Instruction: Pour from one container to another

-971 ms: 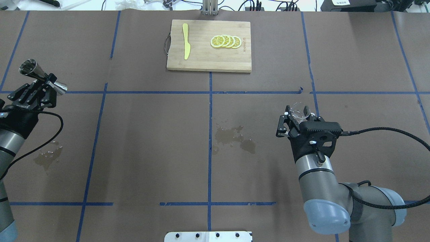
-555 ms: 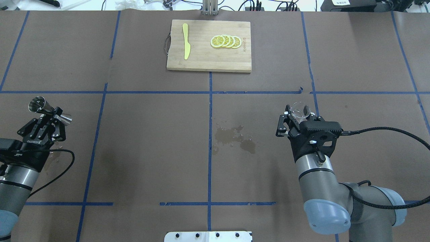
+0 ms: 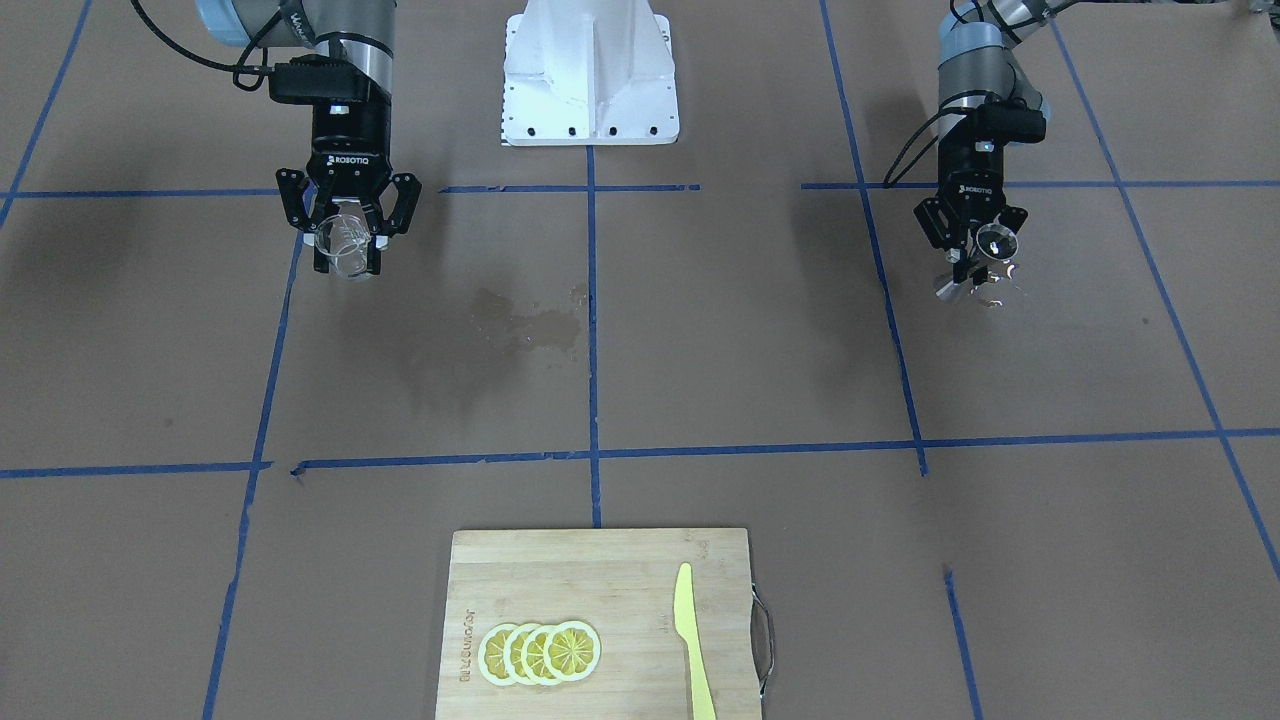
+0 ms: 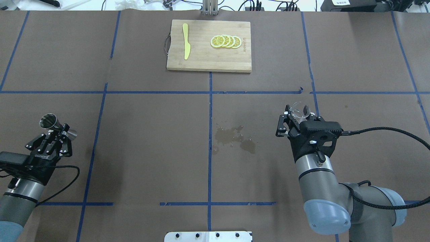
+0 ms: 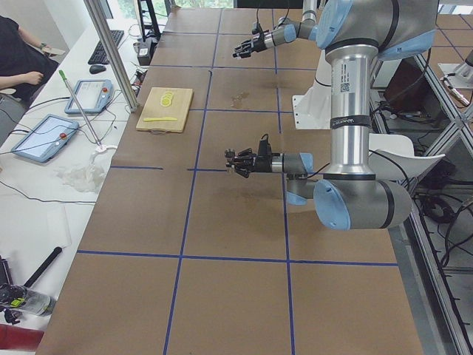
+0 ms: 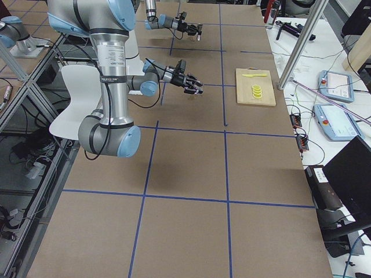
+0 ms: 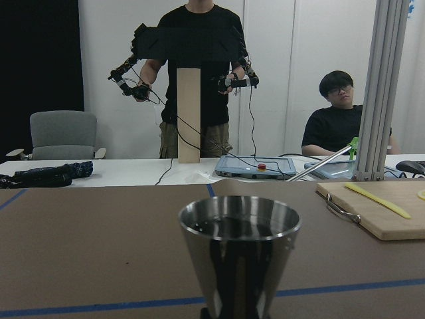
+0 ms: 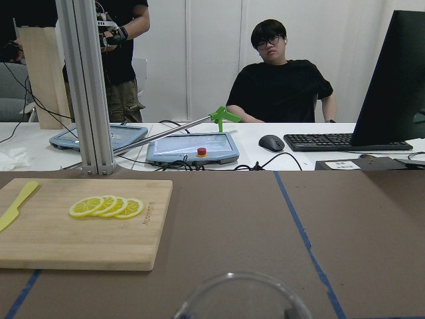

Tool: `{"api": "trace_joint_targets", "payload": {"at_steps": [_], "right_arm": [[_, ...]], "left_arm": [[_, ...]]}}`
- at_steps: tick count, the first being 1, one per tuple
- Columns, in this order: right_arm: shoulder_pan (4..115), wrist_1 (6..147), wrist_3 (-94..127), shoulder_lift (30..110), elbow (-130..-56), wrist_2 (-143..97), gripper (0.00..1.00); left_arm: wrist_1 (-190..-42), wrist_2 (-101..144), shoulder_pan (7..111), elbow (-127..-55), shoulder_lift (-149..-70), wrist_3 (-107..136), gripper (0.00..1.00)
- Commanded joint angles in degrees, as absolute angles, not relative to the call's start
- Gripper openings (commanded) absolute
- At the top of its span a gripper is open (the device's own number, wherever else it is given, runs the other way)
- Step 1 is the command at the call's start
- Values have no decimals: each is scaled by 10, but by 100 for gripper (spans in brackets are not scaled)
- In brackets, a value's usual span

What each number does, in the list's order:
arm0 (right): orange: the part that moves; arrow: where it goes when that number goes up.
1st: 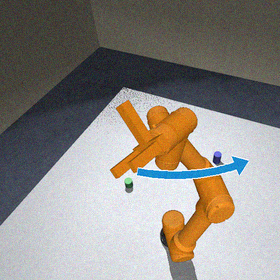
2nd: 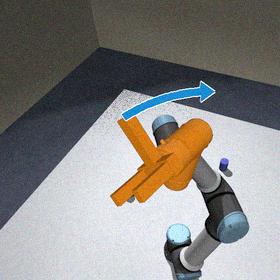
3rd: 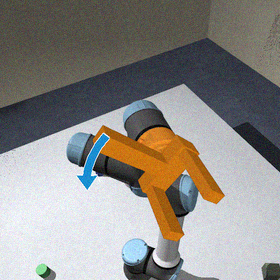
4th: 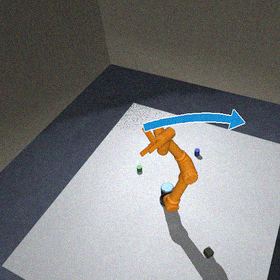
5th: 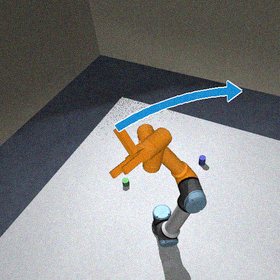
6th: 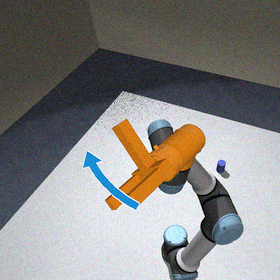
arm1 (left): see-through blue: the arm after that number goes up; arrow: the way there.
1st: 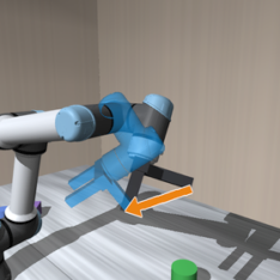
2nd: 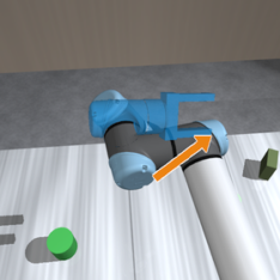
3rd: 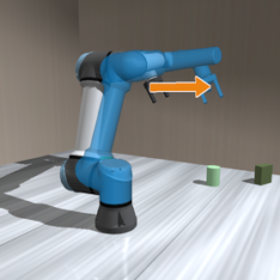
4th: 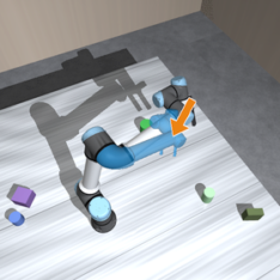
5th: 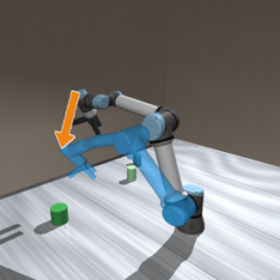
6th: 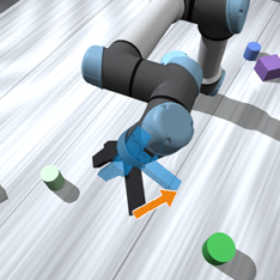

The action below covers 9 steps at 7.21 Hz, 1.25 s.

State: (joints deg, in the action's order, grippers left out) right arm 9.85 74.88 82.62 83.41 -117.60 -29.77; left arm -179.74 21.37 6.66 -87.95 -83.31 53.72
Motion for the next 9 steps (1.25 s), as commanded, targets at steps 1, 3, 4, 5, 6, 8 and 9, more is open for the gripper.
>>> {"api": "trace_joint_targets", "payload": {"at_steps": [1, 3, 4, 5, 6, 8, 9], "right_arm": [[98, 748, 826, 834, -1176, -297, 0], [99, 748, 826, 835, -1176, -296, 0], [99, 749, 826, 835, -1176, -296, 0], [99, 749, 826, 835, -1176, -296, 0], [99, 749, 826, 835, -1175, -296, 0], [99, 749, 826, 835, -1175, -296, 0], [99, 748, 826, 835, -1176, -296, 0]], "left_arm": [[-1797, 214, 57, -864, -845, 537, 0], [-1797, 214, 49, -857, -854, 537, 0], [-1797, 214, 44, -857, -855, 537, 0], [-1798, 215, 37, -857, -856, 537, 0], [-1799, 215, 33, -854, -862, 538, 0], [-1799, 216, 30, -832, -885, 538, 0], [-1802, 216, 30, -832, -885, 538, 0]]}}
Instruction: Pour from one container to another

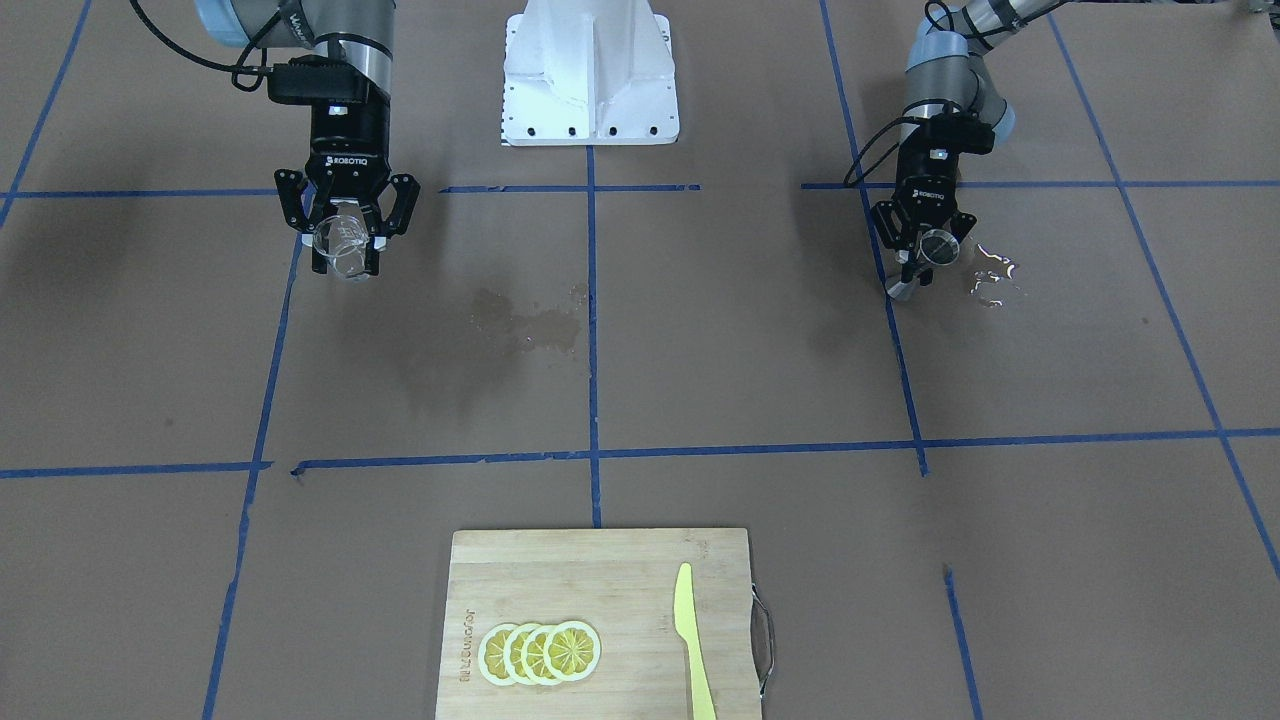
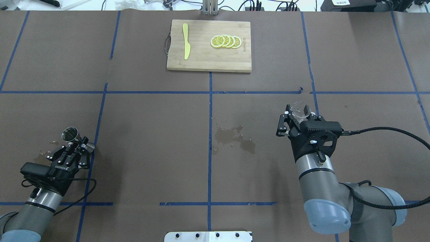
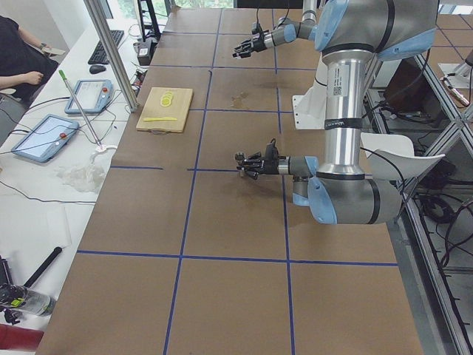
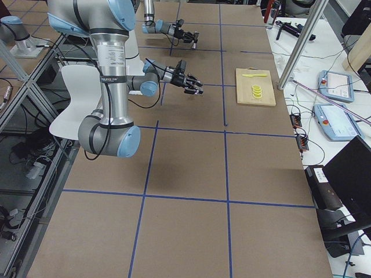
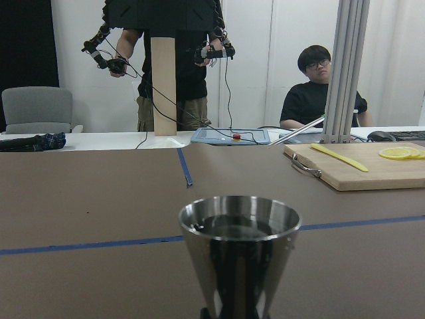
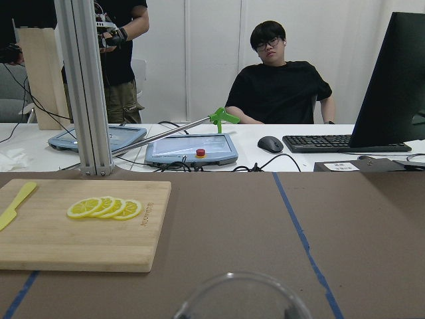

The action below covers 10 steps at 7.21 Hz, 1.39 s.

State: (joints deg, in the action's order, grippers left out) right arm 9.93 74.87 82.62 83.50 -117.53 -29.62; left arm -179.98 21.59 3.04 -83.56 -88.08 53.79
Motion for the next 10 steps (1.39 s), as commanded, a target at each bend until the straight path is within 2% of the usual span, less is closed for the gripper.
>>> {"api": "trace_joint_targets", "payload": {"at_steps": [1, 7, 10], "right_arm": [[99, 748, 826, 835, -1176, -296, 0], [99, 748, 826, 835, -1176, -295, 0], [99, 748, 826, 835, -1177, -295, 0]], "left_arm": [[-1803, 215, 30, -832, -884, 538, 0], [-1804, 205, 30, -828, -880, 537, 0], [-1804, 205, 30, -827, -879, 537, 6]]}}
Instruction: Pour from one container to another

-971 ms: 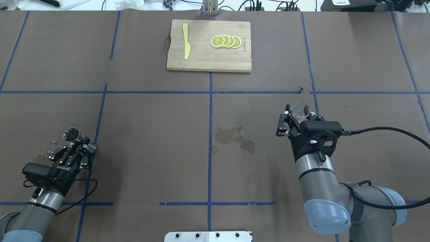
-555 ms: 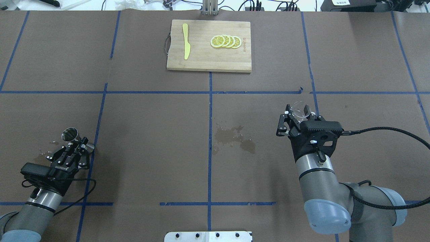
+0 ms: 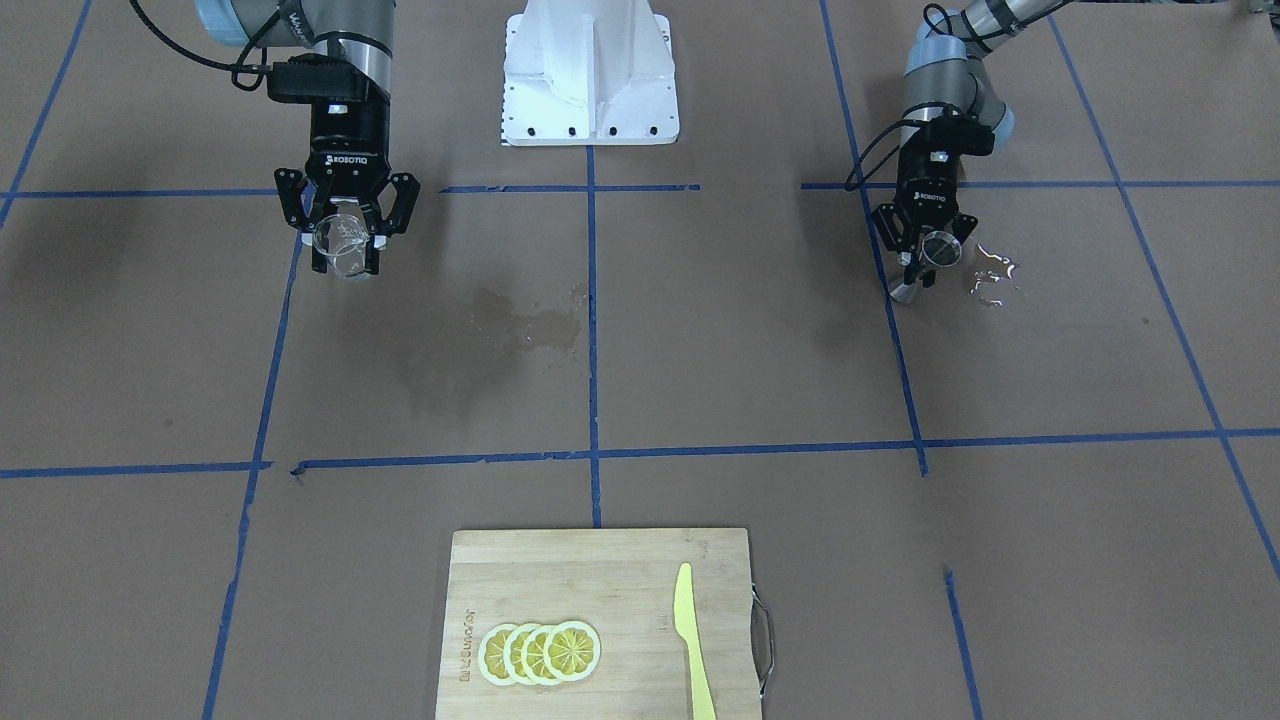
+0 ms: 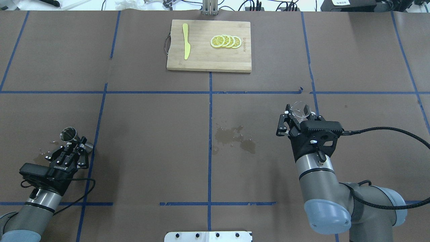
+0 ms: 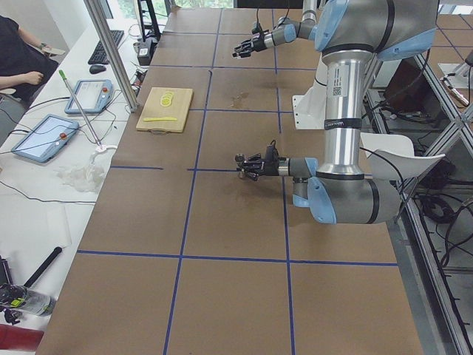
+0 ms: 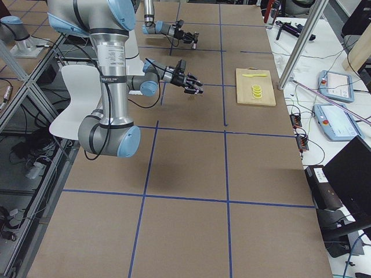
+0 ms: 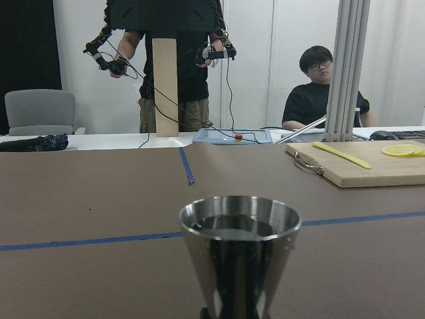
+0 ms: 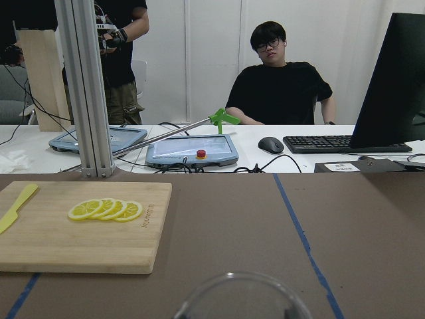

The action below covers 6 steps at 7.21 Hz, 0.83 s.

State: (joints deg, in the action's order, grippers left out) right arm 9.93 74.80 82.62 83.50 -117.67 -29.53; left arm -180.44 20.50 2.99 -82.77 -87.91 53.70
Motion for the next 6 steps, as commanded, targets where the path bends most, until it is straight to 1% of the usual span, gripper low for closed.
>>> {"api": "trace_joint_targets", "payload": {"at_steps": [1, 6], "right_arm": [[99, 748, 826, 835, -1177, -295, 0], [99, 748, 826, 834, -1177, -295, 0]], "left_arm": [[-1804, 205, 30, -827, -879, 537, 8], [-1804, 201, 30, -824, -882, 538, 15]]}}
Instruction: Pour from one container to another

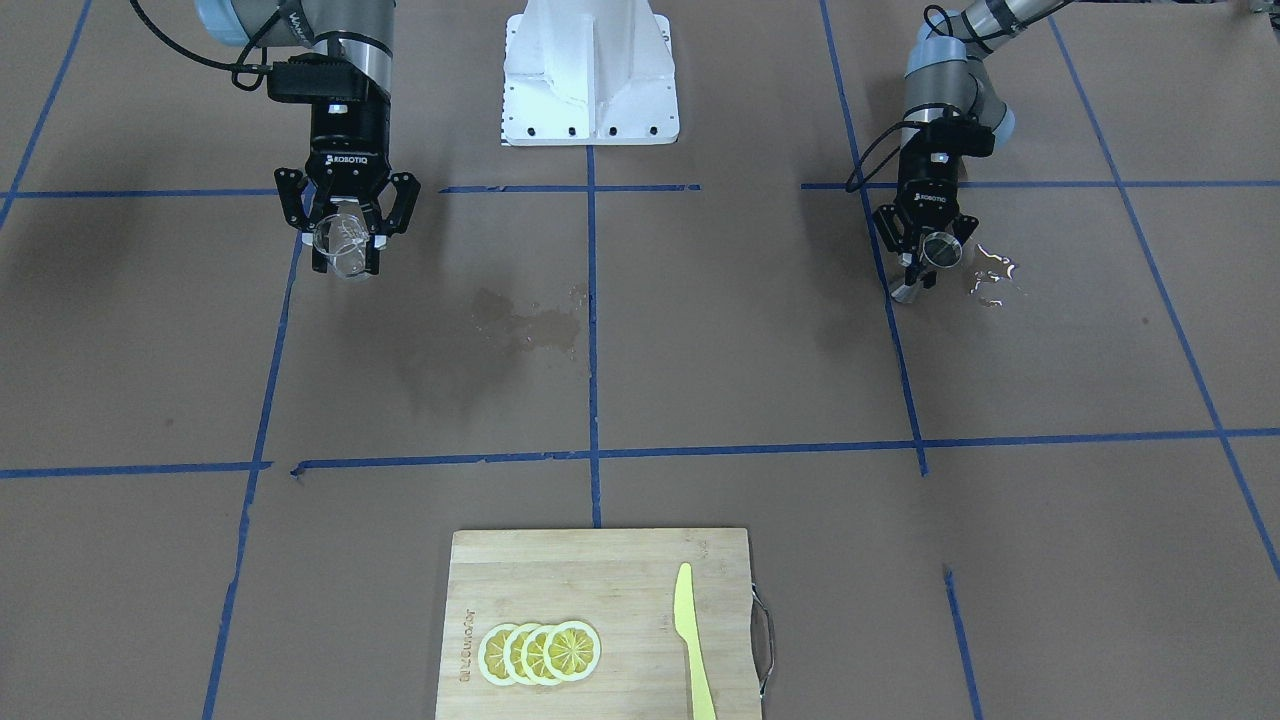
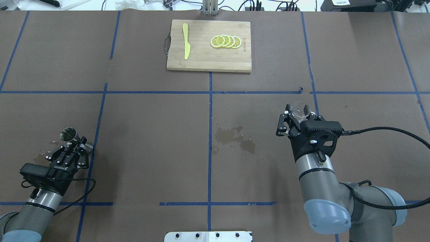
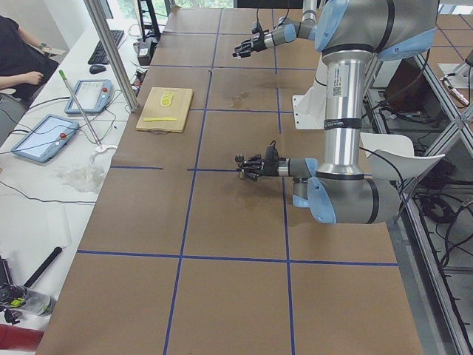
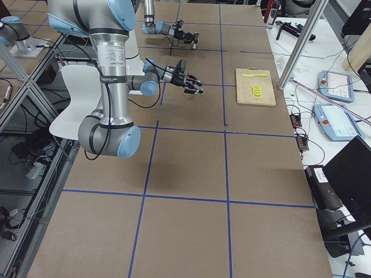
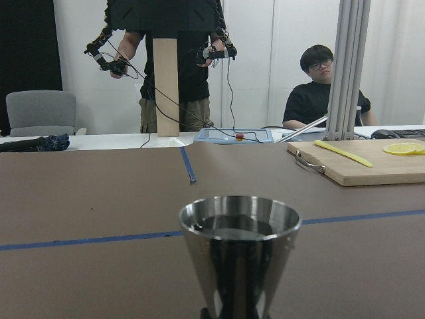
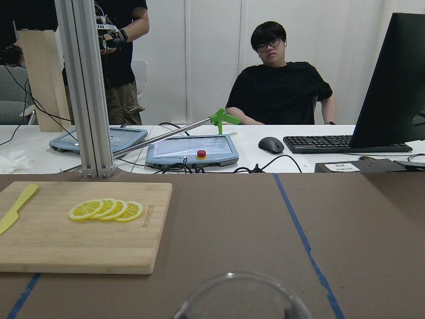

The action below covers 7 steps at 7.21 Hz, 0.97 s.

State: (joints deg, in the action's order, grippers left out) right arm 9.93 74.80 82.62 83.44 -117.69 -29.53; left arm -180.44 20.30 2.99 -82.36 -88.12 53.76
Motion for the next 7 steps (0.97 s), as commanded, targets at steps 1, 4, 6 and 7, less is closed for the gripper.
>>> {"api": "trace_joint_targets", "payload": {"at_steps": [1, 4, 6, 7], "right_arm": [[99, 748, 826, 835, -1177, -295, 0], [99, 748, 826, 834, -1177, -295, 0], [99, 749, 826, 835, -1177, -295, 0], [99, 748, 826, 835, -1177, -295, 0]], "left_arm": [[-1805, 200, 30, -824, -885, 538, 16], [-1806, 187, 30, -826, -885, 539, 16], [-1807, 178, 30, -825, -884, 539, 17], [-1806, 170, 30, -825, -883, 539, 17]]}}
